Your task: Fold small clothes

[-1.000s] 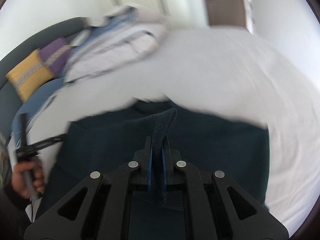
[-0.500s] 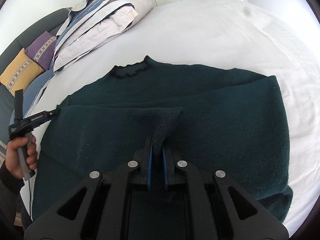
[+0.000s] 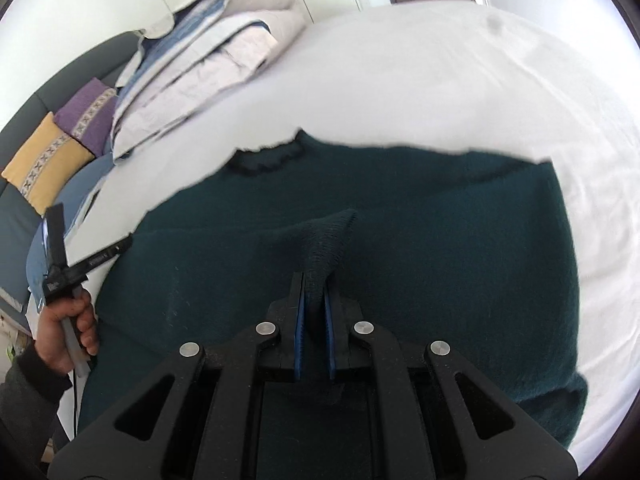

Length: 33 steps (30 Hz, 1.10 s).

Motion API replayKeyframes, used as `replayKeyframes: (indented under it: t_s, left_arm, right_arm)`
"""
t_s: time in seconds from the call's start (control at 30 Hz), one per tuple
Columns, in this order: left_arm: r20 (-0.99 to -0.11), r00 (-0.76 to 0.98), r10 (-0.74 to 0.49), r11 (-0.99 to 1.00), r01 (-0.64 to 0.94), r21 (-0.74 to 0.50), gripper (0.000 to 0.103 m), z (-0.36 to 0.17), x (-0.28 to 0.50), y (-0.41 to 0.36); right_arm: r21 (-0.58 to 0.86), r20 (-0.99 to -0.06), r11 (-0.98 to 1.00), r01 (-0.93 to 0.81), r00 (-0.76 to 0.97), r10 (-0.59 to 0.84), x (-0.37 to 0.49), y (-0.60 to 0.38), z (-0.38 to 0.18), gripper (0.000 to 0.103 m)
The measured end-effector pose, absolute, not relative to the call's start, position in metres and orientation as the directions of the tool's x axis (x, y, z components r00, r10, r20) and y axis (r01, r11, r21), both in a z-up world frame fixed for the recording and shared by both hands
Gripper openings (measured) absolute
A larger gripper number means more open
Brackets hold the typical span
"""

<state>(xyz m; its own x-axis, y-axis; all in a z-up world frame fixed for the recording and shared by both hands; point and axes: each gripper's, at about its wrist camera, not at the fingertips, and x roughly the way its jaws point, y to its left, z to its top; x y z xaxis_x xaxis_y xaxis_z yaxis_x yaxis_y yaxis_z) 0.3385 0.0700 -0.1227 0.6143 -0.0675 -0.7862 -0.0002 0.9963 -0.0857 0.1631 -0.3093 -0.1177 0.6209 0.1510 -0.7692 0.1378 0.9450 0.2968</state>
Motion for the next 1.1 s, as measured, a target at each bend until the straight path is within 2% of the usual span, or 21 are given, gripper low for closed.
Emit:
replayKeyframes:
  t_s: [0.17,0.27,0.43,0.47,0.53,0.57,0.6,0.63,0.77,0.9,0.93,1.0,1.07,1.1]
  left_arm:
    - [-0.781,0.622,-0.049,0.997,-0.015,-0.075,0.01,-0.124,0.337,0.07]
    - [-0.78,0.624,-0.038,0.998,-0.014,-0.06,0.01,-0.124,0.336,0.069]
    - [-0.776,0.629,-0.04,0.998,-0.017,-0.065,0.012,-0.127,0.334,0.069]
    - [-0.776,0.629,-0.045,0.997,-0.018,-0.072,0.013,-0.126,0.334,0.071]
    - [-0.781,0.623,-0.047,0.996,-0.032,-0.086,0.025,-0.122,0.333,0.076]
    - [-0.785,0.619,-0.024,0.995,-0.06,-0.078,0.032,-0.115,0.329,0.08]
    - [-0.785,0.62,-0.005,0.994,-0.082,-0.071,0.03,-0.111,0.324,0.084]
    - [-0.777,0.629,0.0,0.993,-0.091,-0.075,0.03,-0.104,0.316,0.087]
    - [-0.744,0.666,-0.056,0.996,-0.012,-0.086,0.03,-0.078,0.273,0.068]
    - [-0.787,0.612,-0.071,0.993,0.115,0.0,0.031,-0.098,0.25,0.029]
    - [-0.805,0.59,-0.061,0.993,0.121,0.013,0.034,-0.109,0.251,0.028]
    - [-0.802,0.594,-0.064,0.996,0.093,-0.011,0.056,-0.119,0.254,0.037]
    - [-0.808,0.584,-0.076,0.997,0.062,-0.049,0.066,-0.119,0.258,0.048]
    - [-0.81,0.58,-0.09,0.996,0.059,-0.069,0.068,-0.118,0.259,0.051]
  right_arm:
    - [0.35,-0.799,0.913,0.212,0.576,0.172,0.176,-0.34,-0.144,0.007]
    - [0.489,-0.75,0.838,0.243,0.607,0.263,0.17,-0.36,-0.157,0.005]
    - [0.425,-0.763,0.878,0.221,0.609,0.216,0.168,-0.35,-0.157,0.005]
    - [0.434,-0.762,0.872,0.224,0.608,0.223,0.168,-0.352,-0.157,0.005]
    - [0.425,-0.771,0.872,0.245,0.602,0.207,0.167,-0.355,-0.153,0.005]
    - [0.388,-0.779,0.884,0.259,0.605,0.165,0.162,-0.351,-0.143,0.007]
    - [0.357,-0.774,0.897,0.26,0.62,0.128,0.156,-0.346,-0.131,0.013]
    - [0.349,-0.757,0.905,0.242,0.643,0.12,0.149,-0.34,-0.12,0.013]
    - [0.424,-0.683,0.898,0.114,0.692,0.235,0.136,-0.311,-0.098,0.018]
    - [0.418,-0.769,0.892,0.172,0.59,0.246,0.146,-0.305,-0.142,0.029]
    - [0.455,-0.743,0.875,0.164,0.612,0.271,0.142,-0.31,-0.148,0.028]
    - [0.493,-0.712,0.853,0.172,0.644,0.281,0.132,-0.322,-0.148,0.027]
    - [0.505,-0.712,0.837,0.212,0.651,0.264,0.119,-0.334,-0.144,0.027]
    - [0.466,-0.735,0.848,0.254,0.645,0.211,0.111,-0.34,-0.143,0.032]
